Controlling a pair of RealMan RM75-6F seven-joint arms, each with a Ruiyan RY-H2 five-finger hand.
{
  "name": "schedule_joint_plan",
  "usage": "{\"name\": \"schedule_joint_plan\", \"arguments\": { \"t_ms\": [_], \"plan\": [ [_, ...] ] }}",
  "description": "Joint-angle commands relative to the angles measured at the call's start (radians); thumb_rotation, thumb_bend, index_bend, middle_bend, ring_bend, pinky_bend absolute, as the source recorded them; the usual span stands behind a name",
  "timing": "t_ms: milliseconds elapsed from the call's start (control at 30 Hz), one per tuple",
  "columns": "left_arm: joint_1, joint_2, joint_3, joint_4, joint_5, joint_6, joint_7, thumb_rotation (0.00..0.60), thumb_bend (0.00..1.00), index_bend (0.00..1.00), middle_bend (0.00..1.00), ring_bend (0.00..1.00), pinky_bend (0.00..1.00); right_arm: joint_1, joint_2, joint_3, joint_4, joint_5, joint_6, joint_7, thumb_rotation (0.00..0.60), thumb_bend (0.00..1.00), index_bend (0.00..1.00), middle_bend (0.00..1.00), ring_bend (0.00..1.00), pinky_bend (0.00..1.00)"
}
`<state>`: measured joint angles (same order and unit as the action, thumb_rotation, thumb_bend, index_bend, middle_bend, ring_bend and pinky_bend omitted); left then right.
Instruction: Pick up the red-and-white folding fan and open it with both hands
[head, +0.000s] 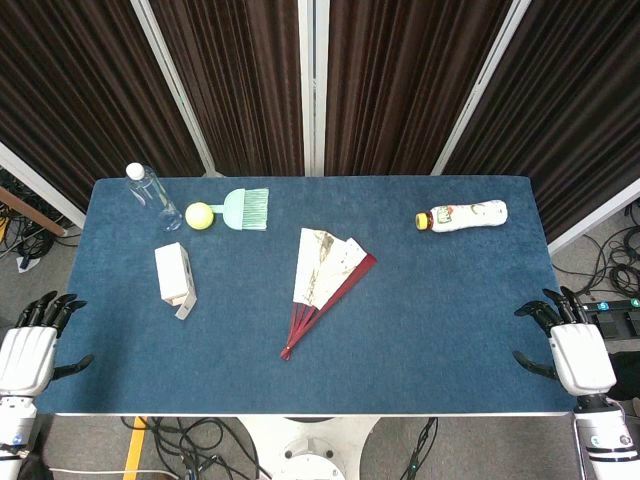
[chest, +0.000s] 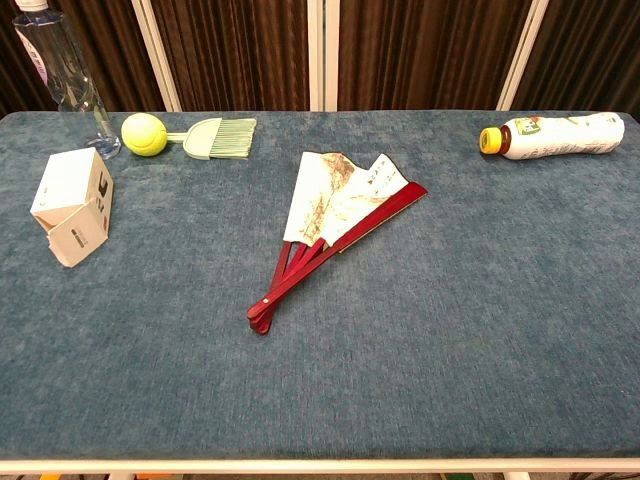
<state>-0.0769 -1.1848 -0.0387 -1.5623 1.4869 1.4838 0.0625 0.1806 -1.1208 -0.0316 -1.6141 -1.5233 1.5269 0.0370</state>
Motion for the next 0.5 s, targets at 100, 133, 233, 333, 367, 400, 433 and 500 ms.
{"name": "schedule_joint_plan", "arguments": {
  "t_ms": [100,133,233,333,367,400,433,500],
  "plan": [
    [0.000,-0.006,-0.005,0.004,-0.006,0.003,0.014,0.600,0.01,0.22,0.15,0.08,0.15,-0.004,-0.002,0.010,-0.001,-0.010,-0.004,-0.002,0.600,0.03,0.34,0.31,0.11,0.06],
    [0.000,-0.006,-0.004,0.004,-0.006,0.003,0.015,0.600,0.01,0.22,0.15,0.08,0.15,-0.005,-0.003,0.010,0.000,-0.014,-0.005,-0.001,0.600,0.04,0.34,0.31,0.11,0.06],
    [0.002,-0.008,-0.005,0.002,-0.005,0.009,0.015,0.600,0.01,0.22,0.15,0.08,0.15,-0.009,-0.006,0.013,0.002,-0.025,-0.006,0.001,0.600,0.04,0.33,0.31,0.11,0.06],
    [0.001,-0.008,-0.007,0.001,-0.006,0.011,0.015,0.600,0.01,0.22,0.15,0.08,0.15,-0.009,-0.010,0.020,0.004,-0.038,-0.003,0.006,0.600,0.04,0.33,0.31,0.11,0.06],
    [0.001,-0.008,-0.008,0.001,-0.007,0.011,0.014,0.600,0.01,0.22,0.15,0.08,0.15,-0.004,-0.012,0.023,0.006,-0.044,-0.008,0.008,0.600,0.04,0.33,0.31,0.11,0.06],
    [0.000,-0.009,-0.009,0.001,-0.008,0.012,0.012,0.600,0.01,0.22,0.15,0.08,0.15,0.008,-0.017,0.028,0.010,-0.054,-0.021,0.013,0.600,0.04,0.33,0.31,0.11,0.06],
    [0.000,-0.009,-0.010,0.002,-0.007,0.012,0.011,0.600,0.01,0.22,0.15,0.08,0.15,0.021,-0.023,0.033,0.014,-0.062,-0.036,0.016,0.600,0.04,0.32,0.31,0.11,0.06],
    [0.000,-0.011,-0.010,0.003,-0.006,0.012,0.009,0.600,0.01,0.22,0.15,0.08,0.15,0.066,-0.047,0.051,0.029,-0.080,-0.084,0.014,0.600,0.04,0.32,0.31,0.11,0.06]
  ]
}}
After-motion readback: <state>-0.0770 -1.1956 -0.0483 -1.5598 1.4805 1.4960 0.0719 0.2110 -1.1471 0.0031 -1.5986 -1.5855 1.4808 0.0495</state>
